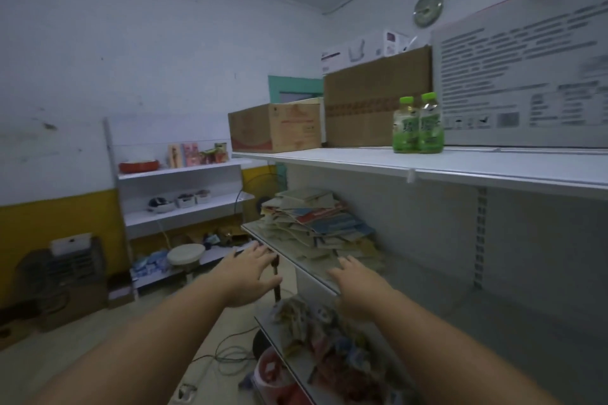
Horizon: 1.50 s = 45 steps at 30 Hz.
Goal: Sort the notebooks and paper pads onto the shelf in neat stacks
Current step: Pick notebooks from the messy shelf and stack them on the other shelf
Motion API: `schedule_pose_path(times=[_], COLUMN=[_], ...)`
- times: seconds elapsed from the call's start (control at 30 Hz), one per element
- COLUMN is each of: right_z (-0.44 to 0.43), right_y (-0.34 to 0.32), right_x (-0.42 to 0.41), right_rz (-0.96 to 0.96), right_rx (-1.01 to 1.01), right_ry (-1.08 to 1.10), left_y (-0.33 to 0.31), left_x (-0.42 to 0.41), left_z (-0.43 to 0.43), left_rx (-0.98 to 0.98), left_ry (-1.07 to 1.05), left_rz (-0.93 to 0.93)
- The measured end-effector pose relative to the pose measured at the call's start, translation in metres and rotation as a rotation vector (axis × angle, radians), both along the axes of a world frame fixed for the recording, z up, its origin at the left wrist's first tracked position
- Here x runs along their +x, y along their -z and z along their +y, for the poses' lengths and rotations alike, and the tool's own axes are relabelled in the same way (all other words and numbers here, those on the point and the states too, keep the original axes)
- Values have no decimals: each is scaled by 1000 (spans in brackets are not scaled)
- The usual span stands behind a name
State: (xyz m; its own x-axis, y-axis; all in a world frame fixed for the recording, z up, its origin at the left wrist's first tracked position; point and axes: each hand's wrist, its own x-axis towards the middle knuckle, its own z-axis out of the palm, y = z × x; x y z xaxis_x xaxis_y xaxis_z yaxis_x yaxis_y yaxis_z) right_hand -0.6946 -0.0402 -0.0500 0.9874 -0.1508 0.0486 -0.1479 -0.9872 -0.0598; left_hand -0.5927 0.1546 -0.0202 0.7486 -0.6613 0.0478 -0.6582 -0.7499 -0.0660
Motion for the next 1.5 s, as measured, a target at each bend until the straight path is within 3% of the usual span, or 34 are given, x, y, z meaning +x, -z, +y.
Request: schedule_pose_path(times=[0.17, 0.47, 0.7, 1.07, 1.5], right_z=[-21, -28, -17, -39, -126], right_y=[0, 16, 14, -14, -11], right_x=[79, 202, 300, 432, 563], right_rz=[-33, 19, 1, -235, -188], right_rx=[8, -33, -73, 20, -43], right_ry=[-71, -91, 33, 317, 535], left_y=[-18, 10, -1, -3, -1], left_x=[74, 201, 324, 459, 582], left_z=[-19, -14, -15, -57, -108], left_rx=[-62, -55, -176, -243, -264], left_ry=[-22, -41, 104, 367, 433], left_rz=[-21, 32, 44, 193, 307])
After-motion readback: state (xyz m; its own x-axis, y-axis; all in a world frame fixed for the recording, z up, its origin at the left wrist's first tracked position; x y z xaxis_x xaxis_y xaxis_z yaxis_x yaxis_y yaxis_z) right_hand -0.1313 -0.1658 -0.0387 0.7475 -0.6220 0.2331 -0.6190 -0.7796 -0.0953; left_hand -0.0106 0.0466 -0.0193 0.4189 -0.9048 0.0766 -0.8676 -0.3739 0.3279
